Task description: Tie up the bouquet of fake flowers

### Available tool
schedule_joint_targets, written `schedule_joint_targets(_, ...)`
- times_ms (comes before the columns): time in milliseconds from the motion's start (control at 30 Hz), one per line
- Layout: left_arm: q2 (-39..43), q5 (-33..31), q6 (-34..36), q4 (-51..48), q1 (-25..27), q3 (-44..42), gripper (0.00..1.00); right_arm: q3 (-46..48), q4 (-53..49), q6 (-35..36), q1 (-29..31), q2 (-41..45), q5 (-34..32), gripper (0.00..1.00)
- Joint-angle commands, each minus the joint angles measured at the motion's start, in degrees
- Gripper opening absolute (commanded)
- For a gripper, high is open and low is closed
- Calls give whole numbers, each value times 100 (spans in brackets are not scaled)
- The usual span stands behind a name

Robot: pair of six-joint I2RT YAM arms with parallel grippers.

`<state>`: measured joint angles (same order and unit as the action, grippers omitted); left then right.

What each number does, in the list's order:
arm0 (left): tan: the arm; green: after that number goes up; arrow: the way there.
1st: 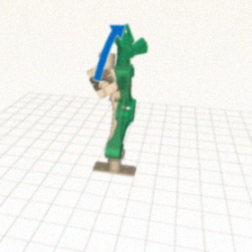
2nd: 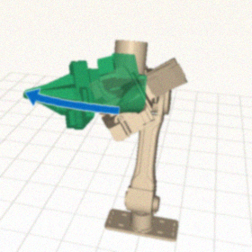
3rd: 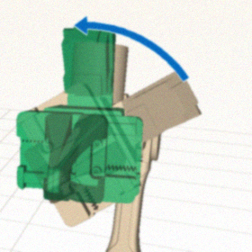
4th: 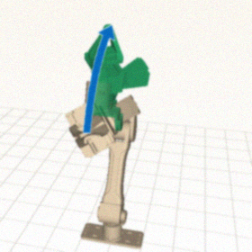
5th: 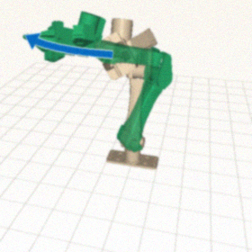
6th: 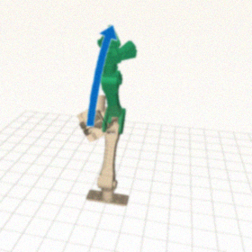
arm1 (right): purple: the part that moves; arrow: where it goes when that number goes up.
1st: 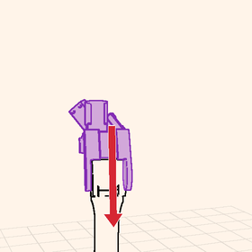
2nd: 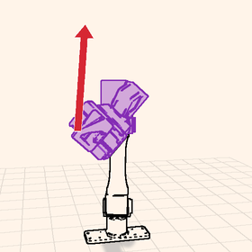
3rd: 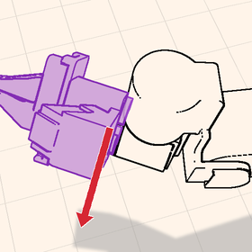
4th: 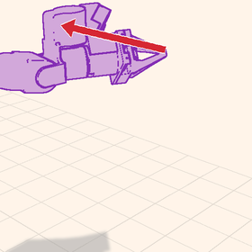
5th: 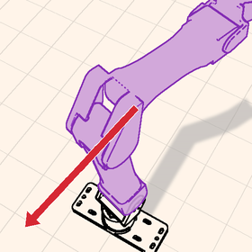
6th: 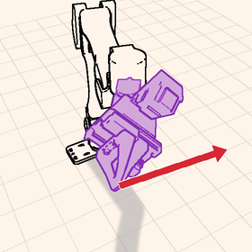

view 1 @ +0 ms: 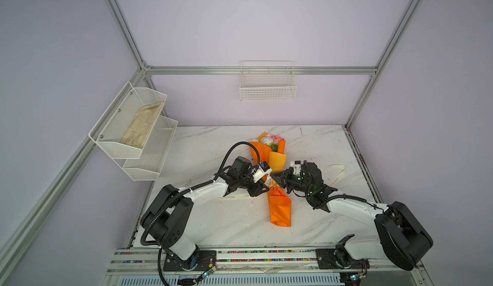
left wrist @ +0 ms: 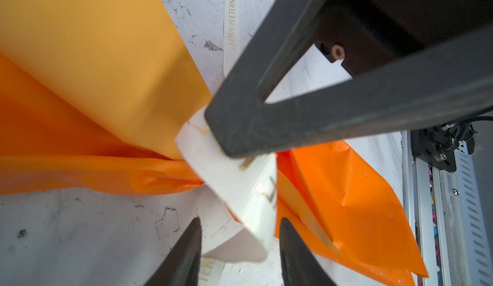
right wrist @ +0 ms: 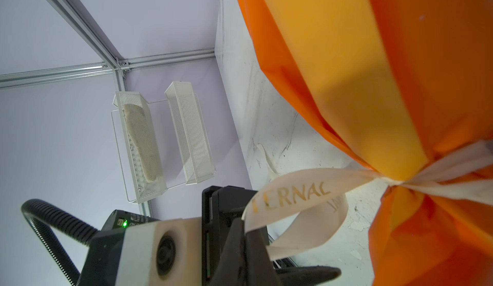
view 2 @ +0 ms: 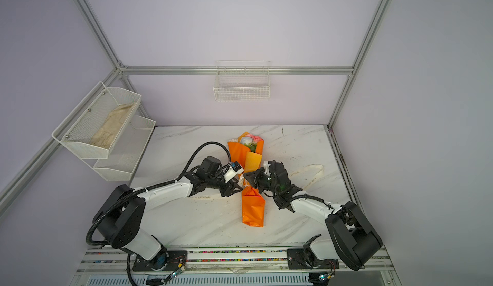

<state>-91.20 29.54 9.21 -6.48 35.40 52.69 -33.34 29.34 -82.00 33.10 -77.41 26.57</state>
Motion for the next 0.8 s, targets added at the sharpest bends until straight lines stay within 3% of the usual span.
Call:
schedule_joint_targets(0, 153, 27, 74, 388, 20, -180, 34, 55, 148, -205, -32, 94, -11, 7)
schedule_joint_targets(133, 172, -5, 94, 450, 20, -154, 11, 56, 145, -203, -40, 101, -2, 8)
schedule_joint_targets(233, 205, 88, 123, 303, 20, -80, 0, 56, 101, -208, -49, 144, -21, 11)
schedule_joint_targets(333, 344, 168, -77, 264, 20, -38, 0, 15, -238, -37, -99, 273, -57, 23)
schedule_joint_targets(467, 421, 479, -415, 38, 19, 200, 0, -233, -1908, 877, -328, 805, -536, 45)
schedule_joint_targets(567, 414, 613, -663, -134, 20, 388, 0, -401, -3182, 1670, -777, 1213, -985, 52)
schedule_joint_targets(633, 435, 638, -753, -161, 19, 424, 0, -368, -3479, 2076, -1128, 1383, -1026, 55)
schedule_joint_targets(700, 469, 664, -843, -228, 13, 480, 0, -518, -3932, 2996, -1607, 1360, -1101, 59)
schedule_joint_targets(767, 534, 738, -841, -295, 27, 530, 1, -968, -4805, 3845, -2123, 974, -1716, 61)
